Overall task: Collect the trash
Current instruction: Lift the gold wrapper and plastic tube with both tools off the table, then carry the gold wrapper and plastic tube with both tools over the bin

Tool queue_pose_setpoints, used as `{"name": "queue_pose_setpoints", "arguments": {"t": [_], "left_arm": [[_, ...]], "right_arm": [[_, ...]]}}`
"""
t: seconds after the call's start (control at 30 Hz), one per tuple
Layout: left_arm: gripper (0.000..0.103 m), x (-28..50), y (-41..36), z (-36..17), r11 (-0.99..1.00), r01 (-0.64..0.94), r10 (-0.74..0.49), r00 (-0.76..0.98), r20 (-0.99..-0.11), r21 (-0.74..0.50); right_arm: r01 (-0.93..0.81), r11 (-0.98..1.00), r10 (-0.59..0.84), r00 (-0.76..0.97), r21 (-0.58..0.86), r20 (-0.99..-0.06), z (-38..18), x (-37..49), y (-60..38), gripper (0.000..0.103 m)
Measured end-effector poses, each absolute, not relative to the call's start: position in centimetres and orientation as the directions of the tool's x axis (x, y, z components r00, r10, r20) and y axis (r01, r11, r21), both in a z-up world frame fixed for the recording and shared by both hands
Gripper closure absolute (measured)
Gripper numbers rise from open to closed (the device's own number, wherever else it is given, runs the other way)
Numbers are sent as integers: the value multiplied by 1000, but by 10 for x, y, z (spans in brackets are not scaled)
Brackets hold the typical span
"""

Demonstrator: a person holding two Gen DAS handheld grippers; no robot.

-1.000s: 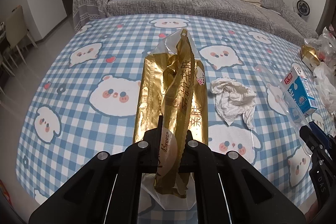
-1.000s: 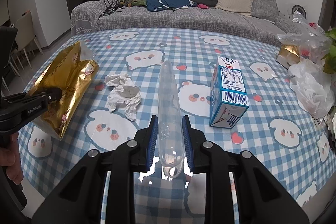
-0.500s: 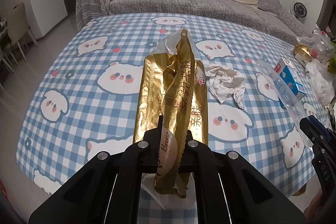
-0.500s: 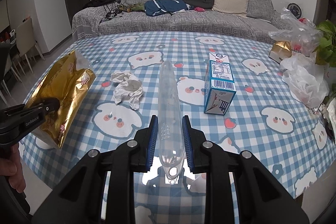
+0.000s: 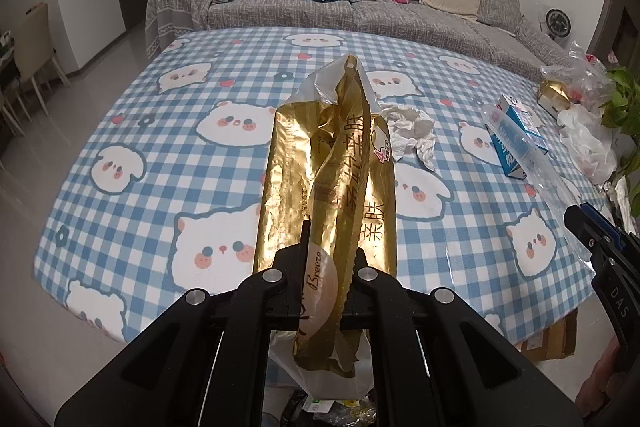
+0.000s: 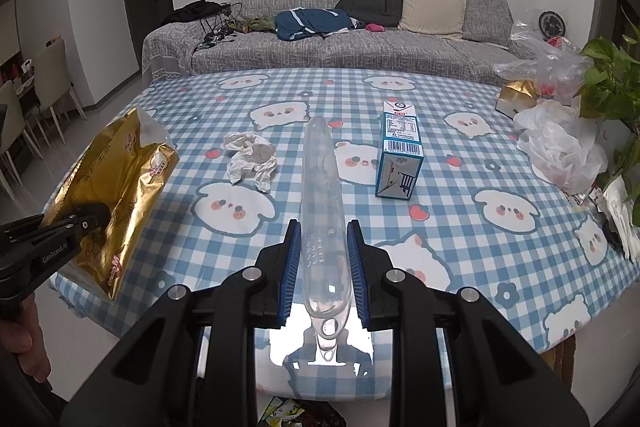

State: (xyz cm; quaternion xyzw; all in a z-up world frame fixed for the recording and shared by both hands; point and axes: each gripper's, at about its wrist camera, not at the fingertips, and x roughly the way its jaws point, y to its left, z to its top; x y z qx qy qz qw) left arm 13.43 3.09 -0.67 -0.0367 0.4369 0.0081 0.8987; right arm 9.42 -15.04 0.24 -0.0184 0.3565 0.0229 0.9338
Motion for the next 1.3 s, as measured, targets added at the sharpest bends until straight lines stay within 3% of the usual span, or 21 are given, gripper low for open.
{"name": "queue_pose_setpoints", "arguments": {"t": [1.3], "left_arm": [[97,-14,37,-23,996,-19,-53,621,-782,-83]], "right_arm": [[-120,993,85,769,-12,-634,0,-43,-135,80]]}}
